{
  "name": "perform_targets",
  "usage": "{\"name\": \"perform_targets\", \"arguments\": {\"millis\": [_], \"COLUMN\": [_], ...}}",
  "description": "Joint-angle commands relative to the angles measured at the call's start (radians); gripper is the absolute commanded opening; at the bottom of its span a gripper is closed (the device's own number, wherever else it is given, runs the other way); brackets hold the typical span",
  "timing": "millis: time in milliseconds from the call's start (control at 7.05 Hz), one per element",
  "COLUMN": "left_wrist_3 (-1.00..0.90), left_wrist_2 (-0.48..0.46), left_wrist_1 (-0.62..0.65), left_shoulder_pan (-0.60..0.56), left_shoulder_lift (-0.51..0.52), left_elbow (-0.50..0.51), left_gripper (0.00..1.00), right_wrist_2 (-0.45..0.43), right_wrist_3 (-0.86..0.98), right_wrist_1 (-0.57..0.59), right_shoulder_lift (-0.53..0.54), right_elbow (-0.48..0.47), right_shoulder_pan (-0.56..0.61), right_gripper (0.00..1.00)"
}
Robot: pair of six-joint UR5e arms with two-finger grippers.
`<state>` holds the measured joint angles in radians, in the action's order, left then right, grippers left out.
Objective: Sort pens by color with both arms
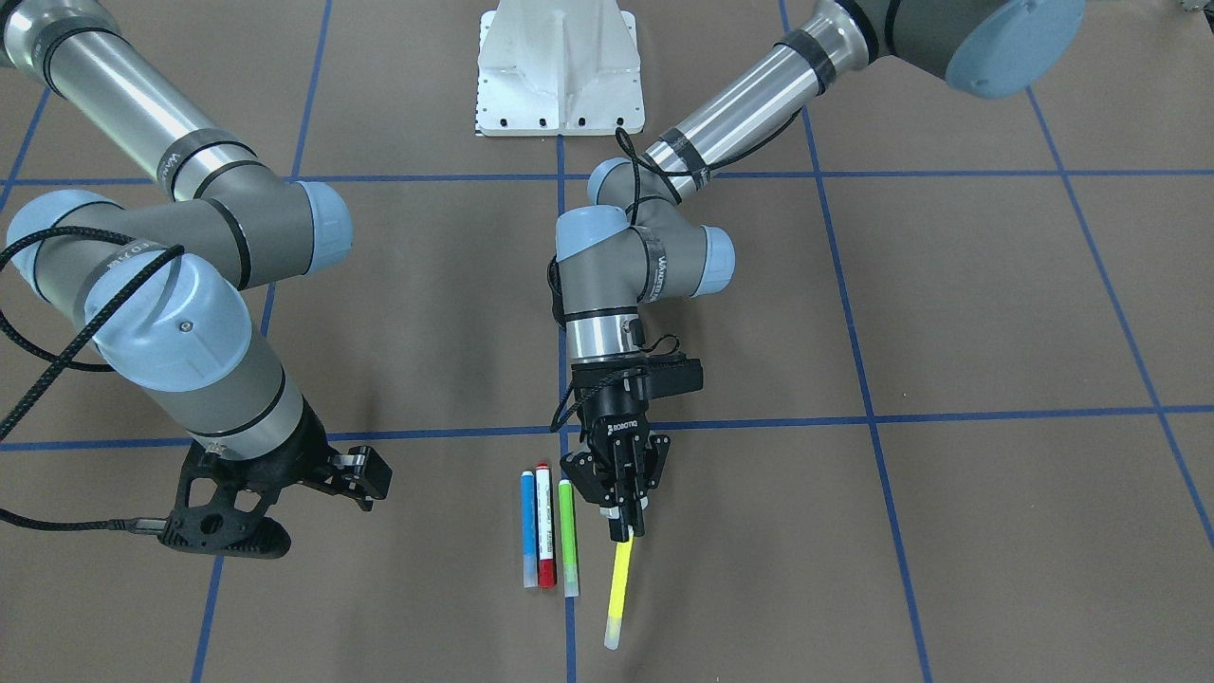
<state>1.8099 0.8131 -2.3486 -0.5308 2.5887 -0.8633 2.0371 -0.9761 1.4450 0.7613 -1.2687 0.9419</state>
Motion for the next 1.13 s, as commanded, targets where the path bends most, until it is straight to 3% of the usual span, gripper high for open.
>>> {"name": "perform_targets", "arguments": {"millis": [0,284,567,851,993], "left_wrist_3": [-0.007,-0.147,-0.376,-0.516,-0.609], "left_wrist_2": [0.001,0.008,0.067,0.275,0.376], "left_wrist_1": [0.008,0.009,0.014,0.268,0.337], "left_shoulder_pan": [0.002,0.006,-0.004,-0.076,-0.113], "left_shoulder_lift": [-0.002,-0.005,-0.015,-0.027,-0.091], "left_elbow": [0.001,-0.031,-0.142,-0.295,-0.415], "left_gripper": [0.99,1.00,1.00,1.00,1.00], "right_wrist_2": [0.000,0.002,0.012,0.032,0.032], "right_wrist_3": [0.001,0.001,0.048,0.143,0.146], "right_wrist_1": [0.000,0.000,0.000,0.003,-0.003], "right_shoulder_lift": [0.000,0.000,0.000,0.001,0.009], "right_elbow": [0.002,0.003,0.003,0.015,0.000], "right_shoulder_pan": [0.000,0.003,0.017,0.057,0.069], "right_gripper": [1.00,1.00,1.00,1.00,1.00]}}
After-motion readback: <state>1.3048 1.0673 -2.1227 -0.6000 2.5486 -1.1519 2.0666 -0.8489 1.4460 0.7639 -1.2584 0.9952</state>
